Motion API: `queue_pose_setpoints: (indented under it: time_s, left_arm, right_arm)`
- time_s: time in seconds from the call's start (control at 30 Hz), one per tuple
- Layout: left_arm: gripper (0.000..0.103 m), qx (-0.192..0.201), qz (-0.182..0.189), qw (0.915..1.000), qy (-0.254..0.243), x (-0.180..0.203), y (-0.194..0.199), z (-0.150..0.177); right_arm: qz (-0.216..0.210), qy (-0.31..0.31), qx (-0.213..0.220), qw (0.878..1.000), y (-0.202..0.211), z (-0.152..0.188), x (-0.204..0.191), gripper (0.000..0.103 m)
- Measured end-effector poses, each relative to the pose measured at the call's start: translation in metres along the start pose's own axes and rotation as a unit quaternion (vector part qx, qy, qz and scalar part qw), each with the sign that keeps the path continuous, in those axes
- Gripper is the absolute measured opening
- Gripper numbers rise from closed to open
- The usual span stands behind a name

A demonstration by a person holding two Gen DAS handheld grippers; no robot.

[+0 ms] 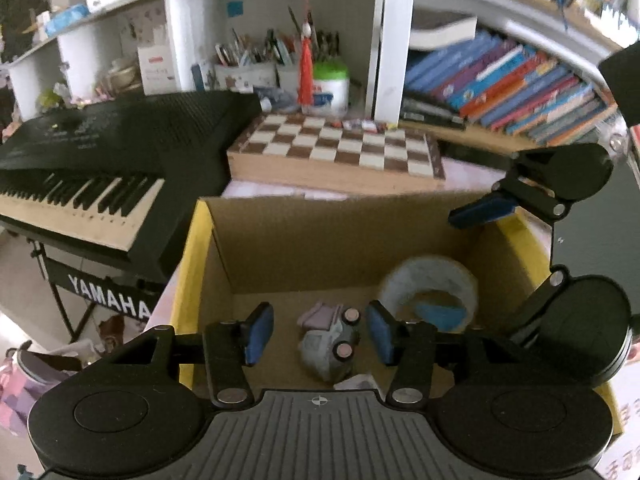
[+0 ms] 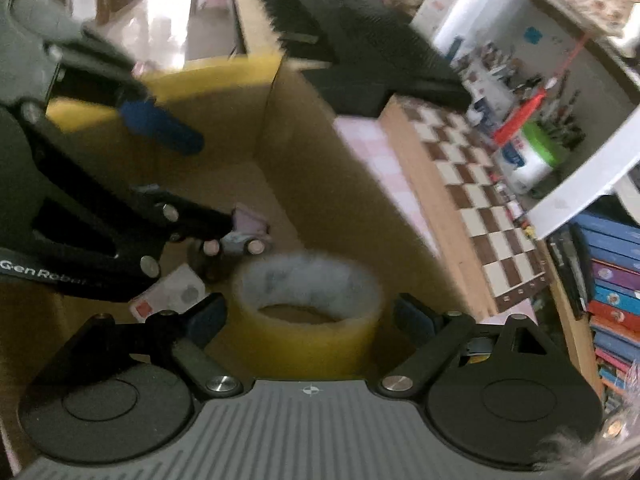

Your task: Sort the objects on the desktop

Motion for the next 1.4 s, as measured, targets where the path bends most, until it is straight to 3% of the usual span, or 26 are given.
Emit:
queue_pose_setpoints:
  time_s: [0.27, 0.47, 0.97, 1.13, 1.4]
  left_arm:
    - [0.063, 0.075, 0.004, 0.9971, 0.014, 0.003, 0.039, -0.001]
    - [0.064, 0.111, 0.011, 0.9935, 0.022, 0.005, 0.066, 0.007]
    - [0.075, 0.173, 0.029, 0.9845, 0.008, 0.023, 0.136, 0.047]
    - [0.077, 0.189, 0.04, 0.9811, 0.009, 0.032, 0.154, 0.062]
    - [0.083, 0.205, 0.042, 0.9778, -0.001, 0.045, 0.178, 0.096]
  right_arm:
    - [0.037, -0.07, 0.056, 0.995, 0.046, 0.0, 0.01, 0.092]
    - [0.06, -0.148, 0.084, 0.984, 0.078, 0.009, 0.014, 0.091]
    - [0.153, -0.303, 0.127, 0.932, 0.173, 0.069, -0.001, 0.091]
    - [0.186, -0.336, 0.138, 0.913, 0.206, 0.09, -0.016, 0.091]
    - [0.23, -0.359, 0.145, 0.893, 0.242, 0.12, -0.054, 0.091]
Point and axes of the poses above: each gripper's, at about its wrist camera, not at the fingertips, and y roughly against the way its jaws point, x to its right, z to its underside, the point moved 1 cm from there along -y, roughly the way its jaws point, and after that the axes turned 9 degrees about z, right-handed, at the moved point
